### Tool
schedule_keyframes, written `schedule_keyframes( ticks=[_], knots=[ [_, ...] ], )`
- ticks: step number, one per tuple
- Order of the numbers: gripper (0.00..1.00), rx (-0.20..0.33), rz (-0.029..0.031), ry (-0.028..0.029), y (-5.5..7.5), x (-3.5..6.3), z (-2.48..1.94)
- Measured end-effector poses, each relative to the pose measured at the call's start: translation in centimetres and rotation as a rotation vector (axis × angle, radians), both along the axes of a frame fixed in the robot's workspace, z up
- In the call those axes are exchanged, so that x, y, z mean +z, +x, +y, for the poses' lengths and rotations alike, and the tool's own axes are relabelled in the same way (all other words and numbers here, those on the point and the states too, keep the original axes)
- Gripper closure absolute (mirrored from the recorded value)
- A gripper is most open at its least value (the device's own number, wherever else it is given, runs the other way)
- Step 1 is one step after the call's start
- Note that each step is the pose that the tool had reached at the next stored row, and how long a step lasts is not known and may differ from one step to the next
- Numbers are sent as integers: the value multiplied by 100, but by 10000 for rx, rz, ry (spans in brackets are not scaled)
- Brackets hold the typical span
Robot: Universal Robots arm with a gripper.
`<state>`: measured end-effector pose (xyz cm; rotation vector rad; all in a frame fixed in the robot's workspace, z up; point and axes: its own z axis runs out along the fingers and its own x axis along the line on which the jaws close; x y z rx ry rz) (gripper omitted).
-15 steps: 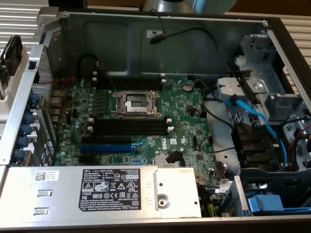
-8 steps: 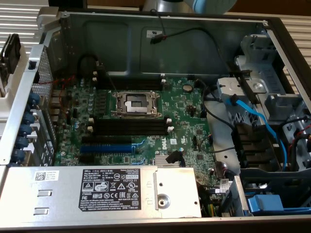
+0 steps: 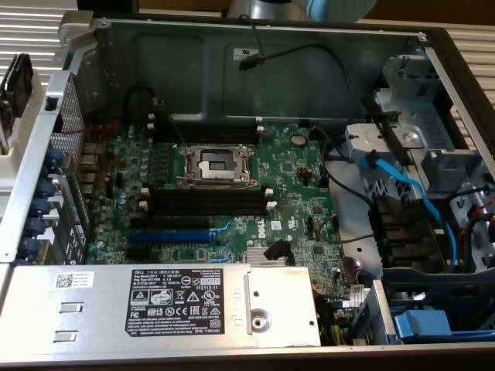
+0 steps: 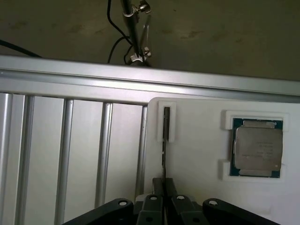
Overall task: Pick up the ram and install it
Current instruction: 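Pick up the ram and move it above insertion slot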
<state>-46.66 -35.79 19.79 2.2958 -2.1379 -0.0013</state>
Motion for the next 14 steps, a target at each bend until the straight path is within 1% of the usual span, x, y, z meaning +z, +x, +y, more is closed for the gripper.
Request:
schedule_keyframes(
  ticks=[9,12,14],
  knots=[
    [87,0,-2,-11,-1,0,8],
    [87,-1,-11,-8,-2,9,9],
    [87,-1,-2,-14,-4,27,8]
  ],
)
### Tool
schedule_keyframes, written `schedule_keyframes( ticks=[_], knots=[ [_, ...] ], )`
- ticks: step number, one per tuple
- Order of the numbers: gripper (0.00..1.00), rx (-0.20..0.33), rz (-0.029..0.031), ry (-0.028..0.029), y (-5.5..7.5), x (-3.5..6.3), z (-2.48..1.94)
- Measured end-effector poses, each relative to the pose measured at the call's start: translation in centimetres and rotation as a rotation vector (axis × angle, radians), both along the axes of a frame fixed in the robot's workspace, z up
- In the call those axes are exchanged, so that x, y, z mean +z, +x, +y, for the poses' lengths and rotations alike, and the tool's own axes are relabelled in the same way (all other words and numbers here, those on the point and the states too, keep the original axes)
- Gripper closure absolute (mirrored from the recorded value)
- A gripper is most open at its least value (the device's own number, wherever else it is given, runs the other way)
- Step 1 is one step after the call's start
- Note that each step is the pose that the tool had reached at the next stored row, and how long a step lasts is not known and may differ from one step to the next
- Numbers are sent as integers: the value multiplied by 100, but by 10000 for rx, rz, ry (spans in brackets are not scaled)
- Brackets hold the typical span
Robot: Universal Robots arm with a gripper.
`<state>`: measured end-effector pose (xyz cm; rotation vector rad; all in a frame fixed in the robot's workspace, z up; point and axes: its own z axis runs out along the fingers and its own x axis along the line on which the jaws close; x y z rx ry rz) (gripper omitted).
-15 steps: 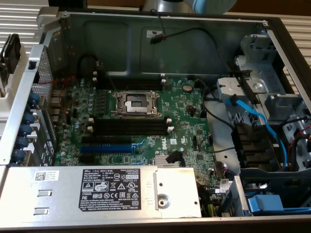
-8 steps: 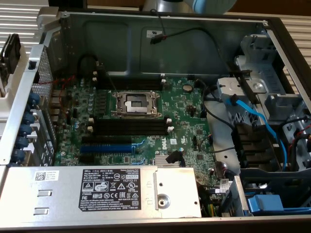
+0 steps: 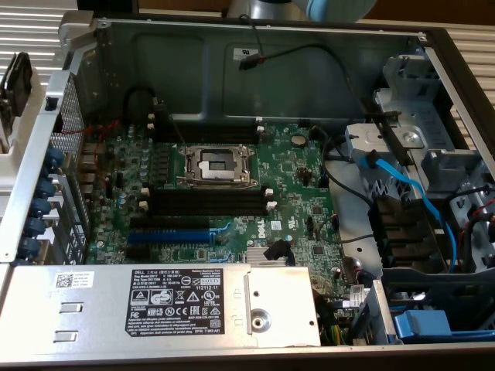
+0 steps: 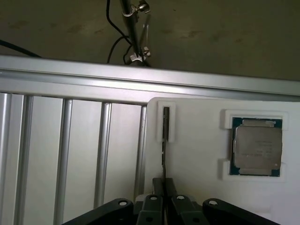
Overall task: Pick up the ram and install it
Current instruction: 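Pick up the ram and move it above insertion slot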
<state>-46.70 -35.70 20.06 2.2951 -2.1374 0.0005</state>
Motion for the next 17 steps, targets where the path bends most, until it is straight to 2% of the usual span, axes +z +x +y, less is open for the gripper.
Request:
schedule_keyframes(
  ticks=[17],
  knots=[
    [87,2,1,-4,-2,9,1]
  ],
)
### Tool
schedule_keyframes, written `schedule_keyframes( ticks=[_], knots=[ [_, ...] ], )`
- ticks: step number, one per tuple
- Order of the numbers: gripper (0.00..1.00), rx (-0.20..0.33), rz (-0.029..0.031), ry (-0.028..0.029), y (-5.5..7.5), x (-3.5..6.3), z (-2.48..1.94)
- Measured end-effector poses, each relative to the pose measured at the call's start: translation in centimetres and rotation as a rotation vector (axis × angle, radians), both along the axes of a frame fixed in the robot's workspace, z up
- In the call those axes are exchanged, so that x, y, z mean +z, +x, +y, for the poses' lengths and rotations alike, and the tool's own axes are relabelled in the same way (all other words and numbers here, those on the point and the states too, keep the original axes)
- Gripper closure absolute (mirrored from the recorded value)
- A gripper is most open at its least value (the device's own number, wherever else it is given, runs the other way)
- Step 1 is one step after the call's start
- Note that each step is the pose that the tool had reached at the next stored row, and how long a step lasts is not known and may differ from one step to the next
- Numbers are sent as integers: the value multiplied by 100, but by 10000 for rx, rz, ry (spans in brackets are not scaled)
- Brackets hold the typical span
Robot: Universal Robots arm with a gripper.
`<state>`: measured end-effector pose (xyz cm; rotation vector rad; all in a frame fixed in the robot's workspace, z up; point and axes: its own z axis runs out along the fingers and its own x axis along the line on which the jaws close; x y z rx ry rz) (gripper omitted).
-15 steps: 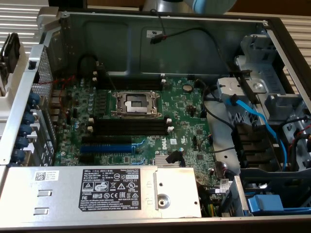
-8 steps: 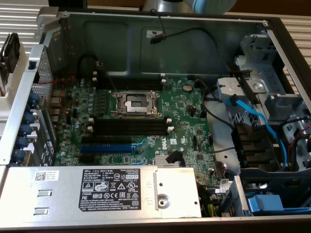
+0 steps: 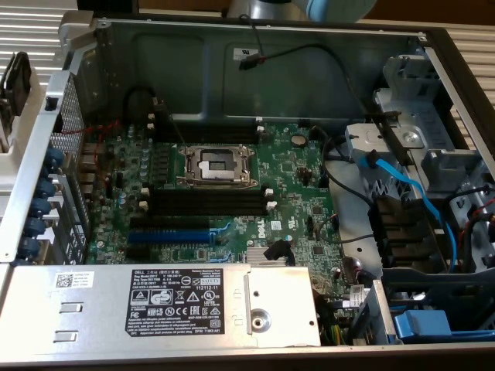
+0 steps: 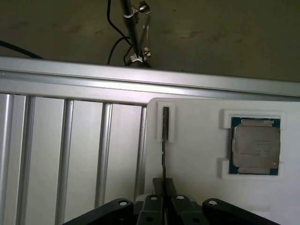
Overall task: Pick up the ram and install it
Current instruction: 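Pick up the ram and move it above insertion slot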
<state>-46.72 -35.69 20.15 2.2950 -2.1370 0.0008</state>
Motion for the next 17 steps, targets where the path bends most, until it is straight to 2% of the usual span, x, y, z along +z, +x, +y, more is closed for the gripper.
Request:
schedule_keyframes(
  ticks=[5,17],
  knots=[
    [87,-1,7,0,0,9,7],
    [87,-1,97,0,0,76,9]
  ],
)
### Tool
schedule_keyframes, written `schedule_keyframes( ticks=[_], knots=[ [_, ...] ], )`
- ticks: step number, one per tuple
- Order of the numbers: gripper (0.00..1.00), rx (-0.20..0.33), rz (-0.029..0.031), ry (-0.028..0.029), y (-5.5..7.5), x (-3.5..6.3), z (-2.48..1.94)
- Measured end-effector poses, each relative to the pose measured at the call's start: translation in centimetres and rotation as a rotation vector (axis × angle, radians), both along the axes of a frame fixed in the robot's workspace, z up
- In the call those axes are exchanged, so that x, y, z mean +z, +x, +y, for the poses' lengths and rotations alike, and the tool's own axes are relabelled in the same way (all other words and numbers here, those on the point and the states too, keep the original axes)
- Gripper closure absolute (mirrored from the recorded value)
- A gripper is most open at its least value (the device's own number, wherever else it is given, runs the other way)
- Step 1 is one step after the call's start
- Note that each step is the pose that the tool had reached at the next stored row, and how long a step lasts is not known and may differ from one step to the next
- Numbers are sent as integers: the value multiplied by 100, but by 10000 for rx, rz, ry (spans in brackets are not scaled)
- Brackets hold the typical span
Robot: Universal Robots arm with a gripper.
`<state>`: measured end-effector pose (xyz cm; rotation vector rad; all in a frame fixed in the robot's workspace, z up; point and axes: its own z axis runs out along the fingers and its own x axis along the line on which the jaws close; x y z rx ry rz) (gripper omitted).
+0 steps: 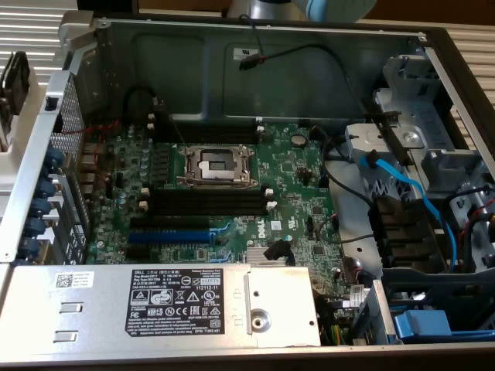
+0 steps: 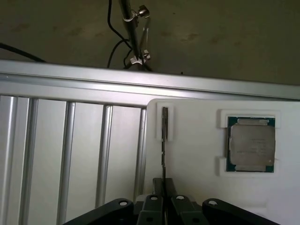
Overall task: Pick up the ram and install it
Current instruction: 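Pick up the ram and move it above insertion slot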
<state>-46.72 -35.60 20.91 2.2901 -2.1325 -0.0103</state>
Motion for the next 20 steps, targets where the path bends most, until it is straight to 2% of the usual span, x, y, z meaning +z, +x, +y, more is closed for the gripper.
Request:
schedule_keyframes(
  ticks=[16,20],
  knots=[
    [87,1,54,1,1,255,1],
    [87,1,101,1,1,351,11]
  ],
)
